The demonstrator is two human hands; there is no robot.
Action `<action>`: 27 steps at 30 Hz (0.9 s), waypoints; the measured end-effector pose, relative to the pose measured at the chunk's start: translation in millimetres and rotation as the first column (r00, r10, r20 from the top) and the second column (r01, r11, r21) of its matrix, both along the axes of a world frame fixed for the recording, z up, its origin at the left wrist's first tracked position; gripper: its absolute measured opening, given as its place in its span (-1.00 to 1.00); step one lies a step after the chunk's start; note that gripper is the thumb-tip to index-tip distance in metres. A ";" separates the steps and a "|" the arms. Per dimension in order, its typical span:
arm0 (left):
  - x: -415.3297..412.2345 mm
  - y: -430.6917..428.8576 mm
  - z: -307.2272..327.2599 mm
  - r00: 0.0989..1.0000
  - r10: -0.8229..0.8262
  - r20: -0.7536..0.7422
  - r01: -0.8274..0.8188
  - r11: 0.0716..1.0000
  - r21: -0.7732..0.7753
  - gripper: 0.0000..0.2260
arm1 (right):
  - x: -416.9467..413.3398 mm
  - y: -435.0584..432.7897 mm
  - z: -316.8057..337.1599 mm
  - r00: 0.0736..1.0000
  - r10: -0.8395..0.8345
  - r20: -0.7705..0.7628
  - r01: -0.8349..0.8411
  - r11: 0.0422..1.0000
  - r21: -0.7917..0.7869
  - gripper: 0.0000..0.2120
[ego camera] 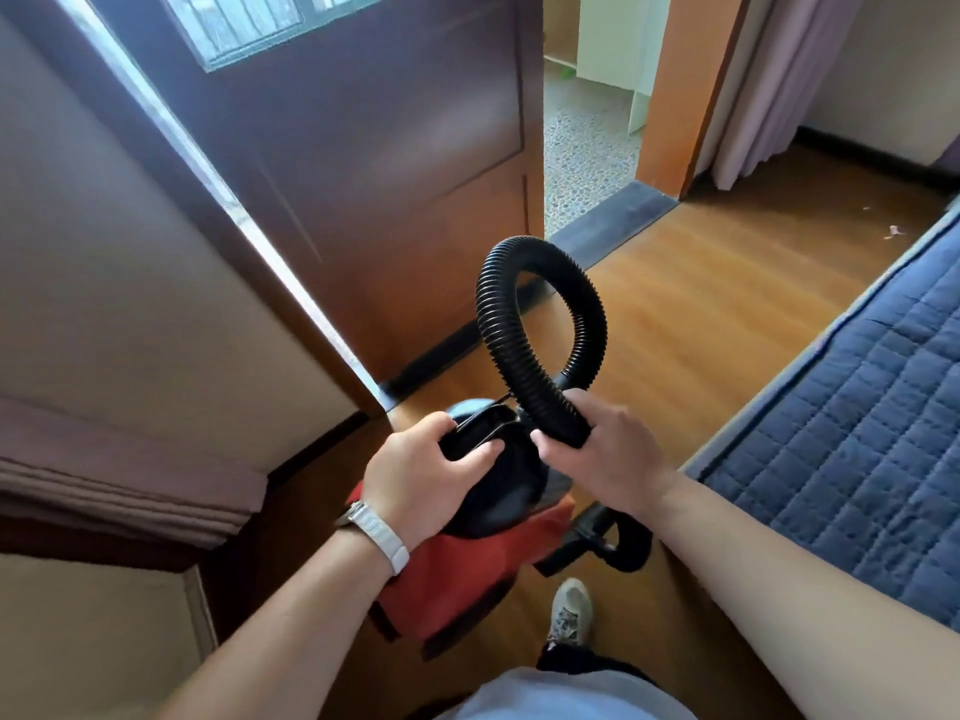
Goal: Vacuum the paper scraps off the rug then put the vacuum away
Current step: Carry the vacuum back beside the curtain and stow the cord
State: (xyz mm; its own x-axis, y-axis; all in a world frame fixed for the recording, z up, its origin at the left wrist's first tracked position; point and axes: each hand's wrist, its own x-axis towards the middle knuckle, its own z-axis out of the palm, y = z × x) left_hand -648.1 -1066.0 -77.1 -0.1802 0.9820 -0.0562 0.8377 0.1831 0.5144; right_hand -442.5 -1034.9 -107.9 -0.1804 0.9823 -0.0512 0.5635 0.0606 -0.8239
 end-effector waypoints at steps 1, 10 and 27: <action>3.6 16.6 1.3 1.000 -0.005 0.001 0.005 1.000 0.010 -0.66 | 4.2 16.2 1.8 1.000 0.005 -0.005 -0.005 1.000 -0.006 -0.86; 34.2 149.3 12.2 0.997 -0.073 0.008 0.073 0.997 0.028 -0.65 | 38.8 133.6 22.7 0.998 -0.064 0.023 0.064 0.998 0.020 -0.81; 83.1 451.3 -8.0 0.868 -0.485 0.112 0.484 0.874 0.035 -0.61 | 80.1 357.6 26.2 0.873 -0.483 0.064 0.484 0.875 0.009 -0.82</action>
